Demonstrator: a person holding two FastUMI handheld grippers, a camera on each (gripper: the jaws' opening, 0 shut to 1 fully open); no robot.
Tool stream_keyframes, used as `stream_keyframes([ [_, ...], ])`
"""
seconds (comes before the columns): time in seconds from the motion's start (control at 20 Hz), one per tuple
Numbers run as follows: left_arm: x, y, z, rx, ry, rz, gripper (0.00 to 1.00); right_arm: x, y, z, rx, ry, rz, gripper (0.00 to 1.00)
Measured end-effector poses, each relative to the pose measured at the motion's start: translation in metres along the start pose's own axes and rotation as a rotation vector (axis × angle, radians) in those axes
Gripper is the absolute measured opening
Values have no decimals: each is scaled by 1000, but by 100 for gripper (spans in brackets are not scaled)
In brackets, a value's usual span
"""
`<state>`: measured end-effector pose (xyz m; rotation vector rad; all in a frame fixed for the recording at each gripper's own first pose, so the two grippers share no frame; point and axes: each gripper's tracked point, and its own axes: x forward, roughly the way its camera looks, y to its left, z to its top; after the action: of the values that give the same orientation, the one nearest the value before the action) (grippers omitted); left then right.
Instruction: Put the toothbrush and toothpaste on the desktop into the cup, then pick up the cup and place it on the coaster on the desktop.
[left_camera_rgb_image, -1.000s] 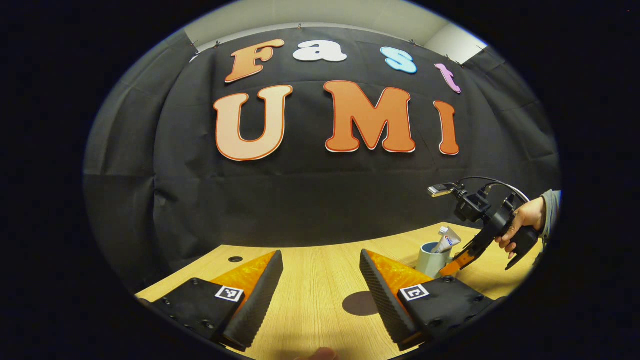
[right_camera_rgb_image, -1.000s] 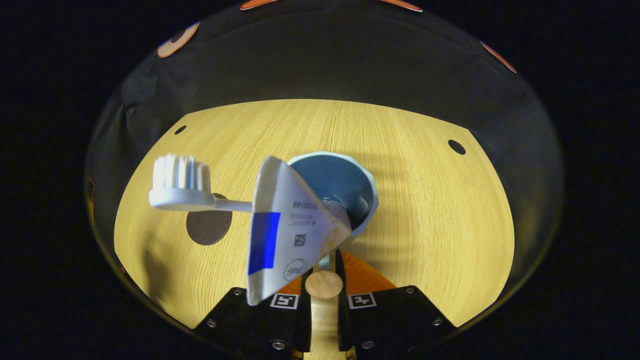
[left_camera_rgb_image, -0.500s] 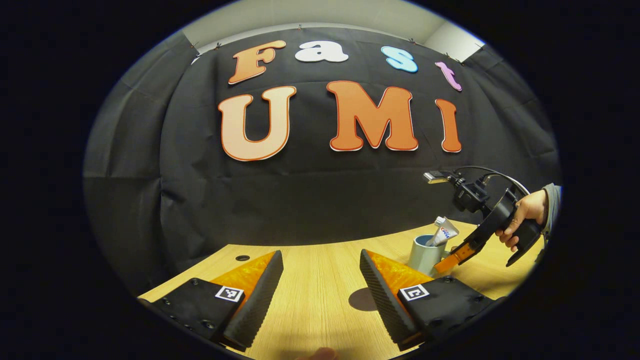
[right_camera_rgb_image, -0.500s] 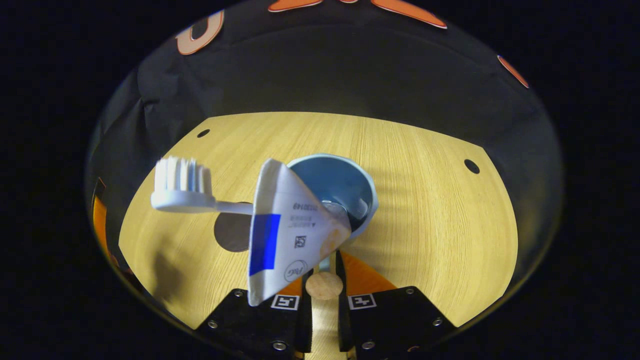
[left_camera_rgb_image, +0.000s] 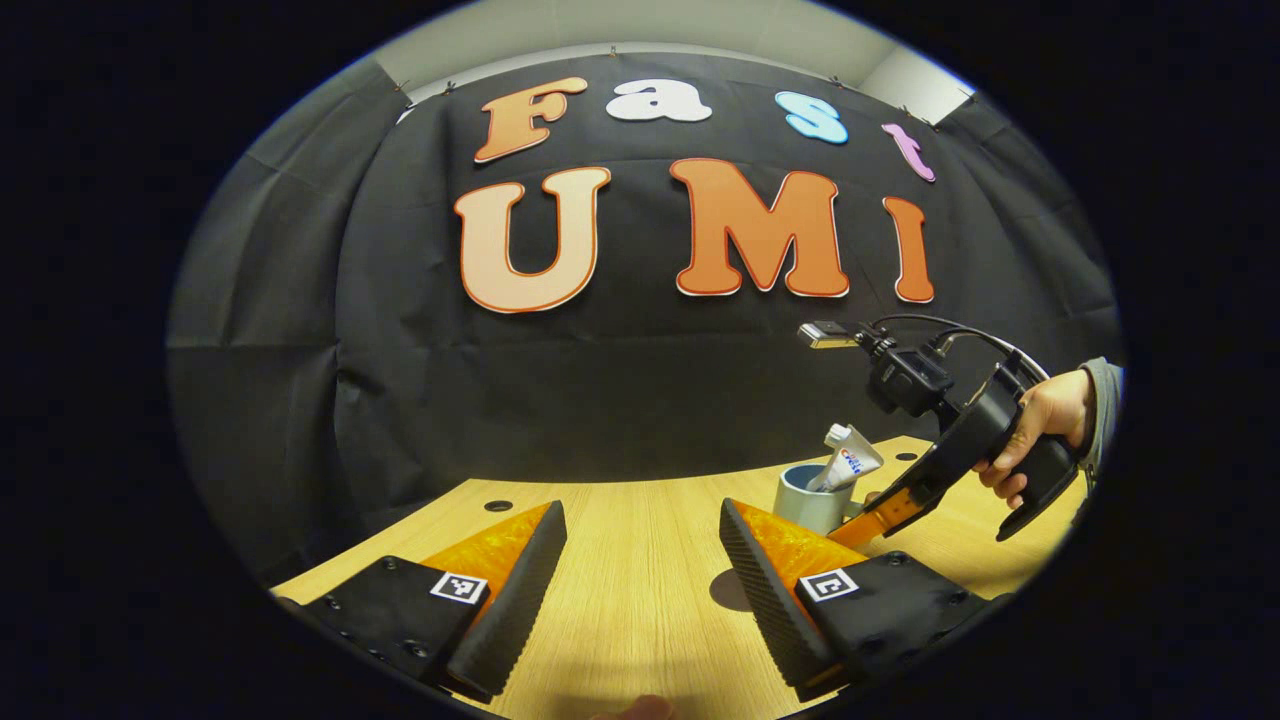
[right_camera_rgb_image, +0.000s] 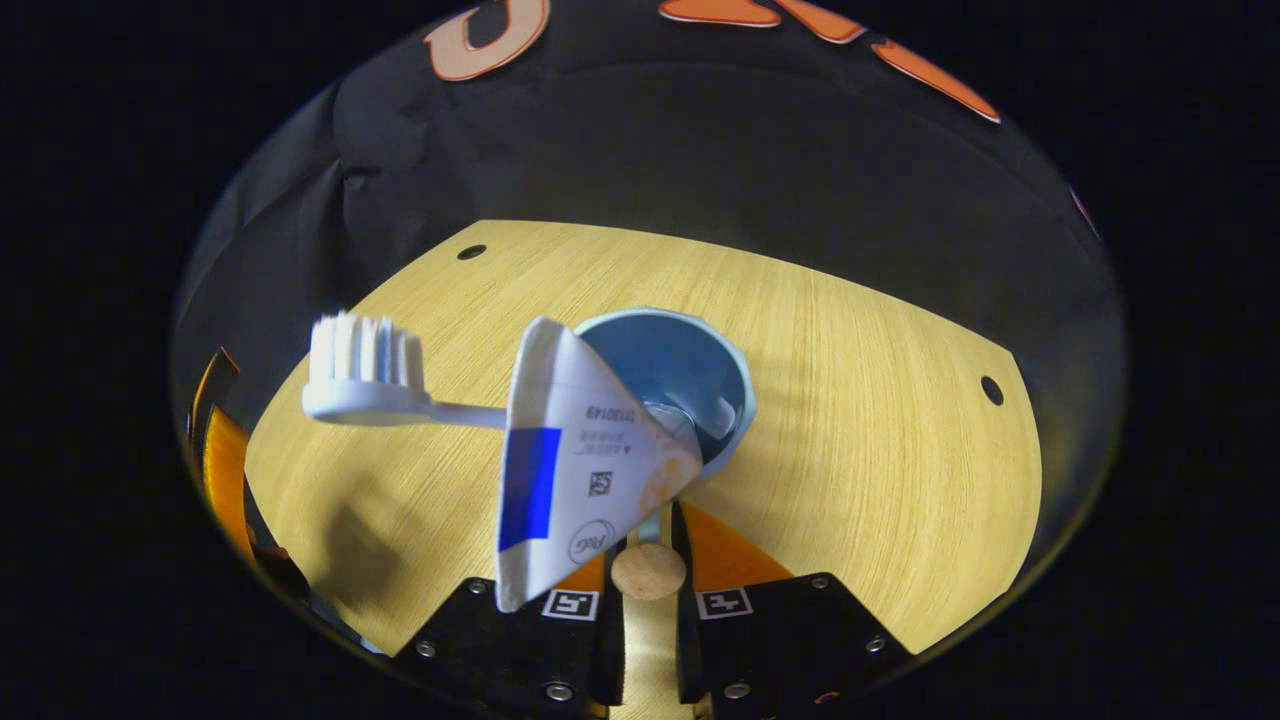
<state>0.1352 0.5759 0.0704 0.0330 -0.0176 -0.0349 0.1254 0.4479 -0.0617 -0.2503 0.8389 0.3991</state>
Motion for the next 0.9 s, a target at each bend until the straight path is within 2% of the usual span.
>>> stream_keyframes([
  [0.15,1,7,-4,-7,13,16,100,1,0,1,-27,11,35,21],
  [0.6,1,24,-23,-35,57,41,98,-8,-6,3,-89,76,47,21],
  [0.7,2,22,-23,-41,65,36,98,-11,-6,-1,-75,67,64,25],
  [0.85,3,18,-23,-38,65,28,98,-28,-8,17,-51,-20,89,30],
  [0.9,4,17,-21,-32,62,28,98,-36,-8,22,-38,-49,101,39],
])
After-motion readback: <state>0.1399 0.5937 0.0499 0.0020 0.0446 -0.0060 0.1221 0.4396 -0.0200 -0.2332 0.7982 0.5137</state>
